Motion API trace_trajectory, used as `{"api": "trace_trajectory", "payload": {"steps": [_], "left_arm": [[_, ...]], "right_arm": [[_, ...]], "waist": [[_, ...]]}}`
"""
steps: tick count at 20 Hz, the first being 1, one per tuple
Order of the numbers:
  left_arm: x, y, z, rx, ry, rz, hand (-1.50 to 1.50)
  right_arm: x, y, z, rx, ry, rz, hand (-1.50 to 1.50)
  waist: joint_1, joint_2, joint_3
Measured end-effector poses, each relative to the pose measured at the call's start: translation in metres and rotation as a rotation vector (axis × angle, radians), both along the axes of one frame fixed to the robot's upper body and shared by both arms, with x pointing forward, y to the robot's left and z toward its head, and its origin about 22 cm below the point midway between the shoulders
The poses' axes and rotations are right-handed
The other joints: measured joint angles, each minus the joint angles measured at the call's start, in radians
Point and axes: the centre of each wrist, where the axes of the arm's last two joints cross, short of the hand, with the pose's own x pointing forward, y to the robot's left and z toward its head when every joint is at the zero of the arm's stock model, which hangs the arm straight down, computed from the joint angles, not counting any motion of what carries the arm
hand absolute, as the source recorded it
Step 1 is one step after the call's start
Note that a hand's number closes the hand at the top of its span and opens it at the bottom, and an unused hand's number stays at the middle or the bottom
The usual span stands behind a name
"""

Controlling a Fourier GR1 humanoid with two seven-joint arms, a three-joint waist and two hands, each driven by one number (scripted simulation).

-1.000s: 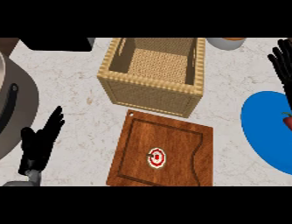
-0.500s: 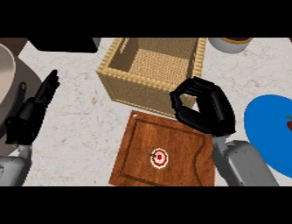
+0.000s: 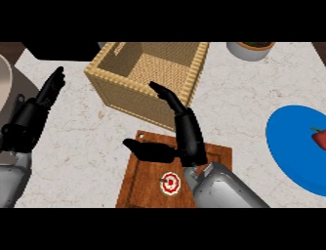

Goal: Pick the cupcake from the cutting board and place it in the basket

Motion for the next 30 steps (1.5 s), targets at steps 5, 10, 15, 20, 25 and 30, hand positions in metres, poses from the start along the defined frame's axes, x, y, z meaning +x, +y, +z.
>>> {"api": "trace_trajectory", "payload": {"steps": [5, 10, 15, 20, 25, 30], "left_arm": [[0.000, 0.006, 0.000, 0.008, 0.007, 0.017, 0.00], [-0.001, 0.008, -0.001, 0.016, 0.011, 0.024, 0.00], [0.000, 0.009, 0.001, 0.014, 0.003, 0.030, 0.00], [0.000, 0.010, 0.003, 0.005, -0.006, 0.038, 0.00], [-0.005, 0.013, -0.002, -0.002, -0.014, 0.035, 0.00], [-0.007, 0.016, 0.003, -0.002, -0.019, 0.032, 0.00]], "right_arm": [[0.020, 0.003, 0.012, -0.310, 0.008, 0.001, -1.50], [0.027, 0.014, 0.036, -0.630, 0.097, 0.119, -1.50], [0.025, 0.035, 0.071, -0.894, 0.273, 0.211, -1.50], [0.023, 0.048, 0.100, -1.046, 0.429, 0.281, -1.50], [0.029, 0.046, 0.124, -1.057, 0.501, 0.322, -1.50], [0.029, 0.045, 0.120, -1.089, 0.546, 0.352, -1.50]], "waist": [[-0.021, -0.027, -0.007], [-0.024, -0.038, -0.008], [-0.026, -0.028, -0.001], [-0.036, -0.006, 0.005], [-0.037, 0.007, 0.008], [-0.034, 0.014, 0.010]]}}
